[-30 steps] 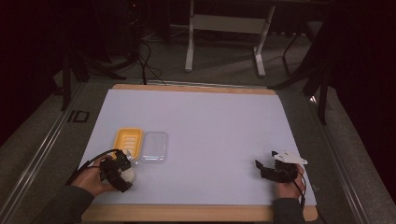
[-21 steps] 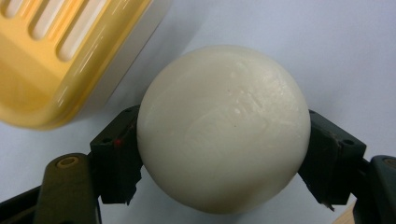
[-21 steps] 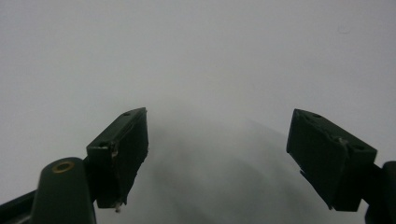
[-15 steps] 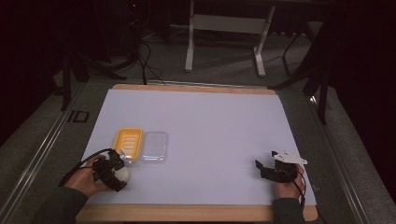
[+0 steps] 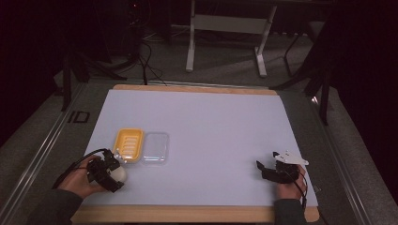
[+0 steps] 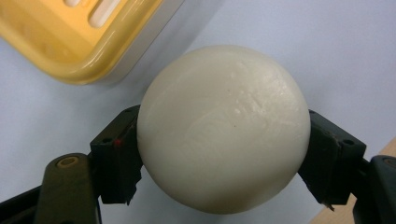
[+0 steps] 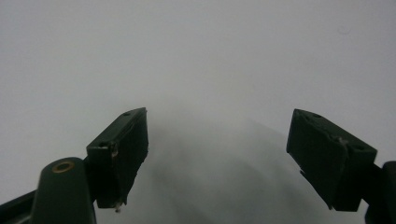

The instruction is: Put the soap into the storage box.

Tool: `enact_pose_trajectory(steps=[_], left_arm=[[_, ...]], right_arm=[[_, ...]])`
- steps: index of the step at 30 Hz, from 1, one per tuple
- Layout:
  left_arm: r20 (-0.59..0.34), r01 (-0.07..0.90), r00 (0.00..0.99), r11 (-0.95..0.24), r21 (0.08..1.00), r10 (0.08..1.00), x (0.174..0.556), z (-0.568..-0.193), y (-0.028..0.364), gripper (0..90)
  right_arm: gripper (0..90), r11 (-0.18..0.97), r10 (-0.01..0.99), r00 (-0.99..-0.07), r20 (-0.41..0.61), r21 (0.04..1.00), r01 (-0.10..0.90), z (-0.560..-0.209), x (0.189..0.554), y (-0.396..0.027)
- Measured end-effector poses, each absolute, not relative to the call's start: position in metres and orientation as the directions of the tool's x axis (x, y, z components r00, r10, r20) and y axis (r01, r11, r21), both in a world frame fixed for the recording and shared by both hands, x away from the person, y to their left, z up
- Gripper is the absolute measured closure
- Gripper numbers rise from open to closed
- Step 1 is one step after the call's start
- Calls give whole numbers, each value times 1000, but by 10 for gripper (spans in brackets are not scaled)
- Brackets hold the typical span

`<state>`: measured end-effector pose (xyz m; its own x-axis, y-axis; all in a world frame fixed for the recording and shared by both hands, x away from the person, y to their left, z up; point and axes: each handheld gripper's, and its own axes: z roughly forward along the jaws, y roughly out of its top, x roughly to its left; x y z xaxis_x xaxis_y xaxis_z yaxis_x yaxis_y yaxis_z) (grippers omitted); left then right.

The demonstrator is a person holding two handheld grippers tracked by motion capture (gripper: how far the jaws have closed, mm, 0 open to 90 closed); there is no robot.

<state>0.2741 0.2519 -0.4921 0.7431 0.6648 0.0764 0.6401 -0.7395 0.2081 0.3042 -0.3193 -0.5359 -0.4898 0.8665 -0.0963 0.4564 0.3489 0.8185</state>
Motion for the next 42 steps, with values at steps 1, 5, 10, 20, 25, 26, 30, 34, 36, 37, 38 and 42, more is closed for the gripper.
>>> enact_pose_trajectory(steps=[1,5,10,20,25,26,30,34,36,37,38,42], left_arm=[[78,641,742,-739,208,666,274,-491,253,246],[81,651,730,-727,218,678,274,-487,258,246],[74,651,727,-719,241,683,272,-481,264,246],[81,647,729,-722,244,680,274,-470,268,247],[80,645,730,-723,249,679,276,-464,268,247],[78,646,729,-720,253,681,276,-463,268,247],[77,643,732,-723,252,677,278,-461,268,247],[75,649,727,-719,250,682,279,-459,269,247],[75,644,731,-722,252,678,281,-459,269,247],[73,647,730,-721,250,680,281,-459,269,246],[73,647,730,-721,250,680,281,-459,269,247],[72,646,731,-722,248,679,284,-458,269,247]], right_arm=[[204,349,867,-490,-96,819,456,-536,304,-319],[203,349,866,-490,-96,819,455,-536,304,-319],[204,350,866,-491,-97,819,455,-536,304,-319],[204,351,866,-491,-97,818,456,-536,304,-319],[203,350,866,-491,-96,818,456,-536,304,-319],[204,349,866,-491,-96,818,457,-536,304,-319],[203,351,866,-491,-97,818,456,-536,304,-319],[203,350,866,-491,-96,818,457,-536,304,-319],[203,351,865,-492,-97,817,457,-536,304,-319],[204,352,865,-492,-97,817,457,-536,304,-319],[204,352,865,-492,-97,817,457,-536,304,-319],[203,350,866,-491,-95,818,457,-536,304,-319]])
